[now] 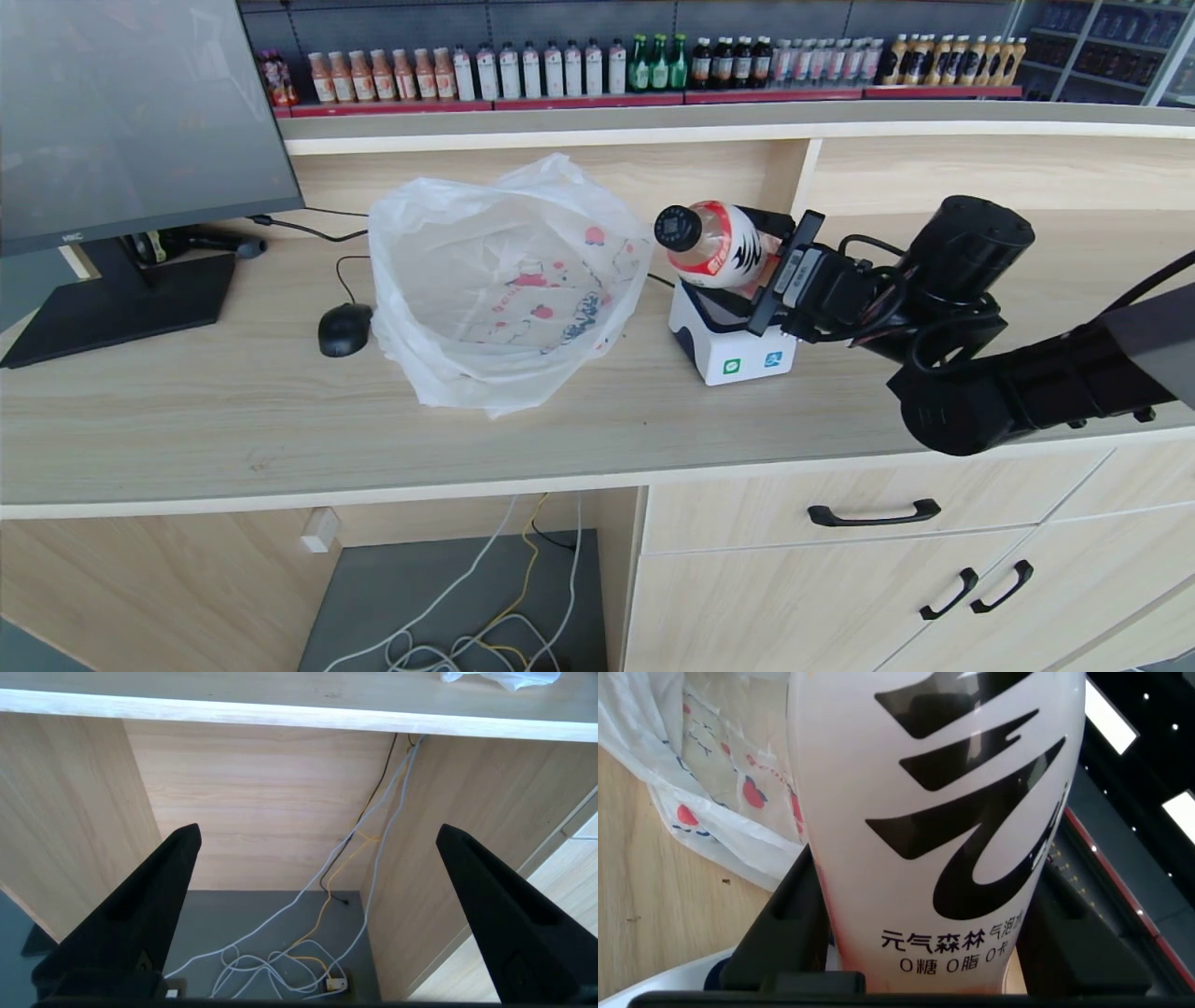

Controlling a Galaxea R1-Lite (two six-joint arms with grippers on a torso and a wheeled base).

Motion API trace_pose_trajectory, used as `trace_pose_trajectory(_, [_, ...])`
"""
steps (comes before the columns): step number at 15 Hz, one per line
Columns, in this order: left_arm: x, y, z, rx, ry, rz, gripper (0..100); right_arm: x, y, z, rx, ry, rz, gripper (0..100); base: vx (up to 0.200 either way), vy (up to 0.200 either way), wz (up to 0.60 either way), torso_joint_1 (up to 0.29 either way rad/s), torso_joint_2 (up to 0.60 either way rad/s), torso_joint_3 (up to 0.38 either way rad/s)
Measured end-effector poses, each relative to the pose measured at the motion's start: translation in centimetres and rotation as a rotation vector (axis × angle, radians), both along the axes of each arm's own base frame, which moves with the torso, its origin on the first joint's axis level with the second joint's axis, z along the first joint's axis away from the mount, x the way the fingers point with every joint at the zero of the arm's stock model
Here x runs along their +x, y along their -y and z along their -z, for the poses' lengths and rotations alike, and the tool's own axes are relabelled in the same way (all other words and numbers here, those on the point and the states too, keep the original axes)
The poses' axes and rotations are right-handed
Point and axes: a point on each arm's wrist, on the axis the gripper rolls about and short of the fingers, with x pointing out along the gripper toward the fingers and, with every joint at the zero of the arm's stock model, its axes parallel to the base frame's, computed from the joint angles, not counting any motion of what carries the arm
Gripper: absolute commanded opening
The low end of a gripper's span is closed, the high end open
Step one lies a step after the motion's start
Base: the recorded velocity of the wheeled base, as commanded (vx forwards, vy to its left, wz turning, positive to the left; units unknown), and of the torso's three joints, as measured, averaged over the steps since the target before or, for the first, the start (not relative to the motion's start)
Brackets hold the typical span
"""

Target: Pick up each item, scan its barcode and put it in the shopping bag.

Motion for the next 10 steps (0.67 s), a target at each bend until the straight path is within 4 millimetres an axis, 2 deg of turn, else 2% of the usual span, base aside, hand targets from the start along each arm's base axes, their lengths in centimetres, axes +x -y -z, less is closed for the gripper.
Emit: trace_pose_trajectory(10, [0.0, 0.0, 0.0, 0.000, 0.000, 0.000, 100, -0.4, -1.0, 0.1, 0.005, -0.008, -0.019, 0, 0.000, 0.000, 0.00, 0.000, 0.00, 0.000])
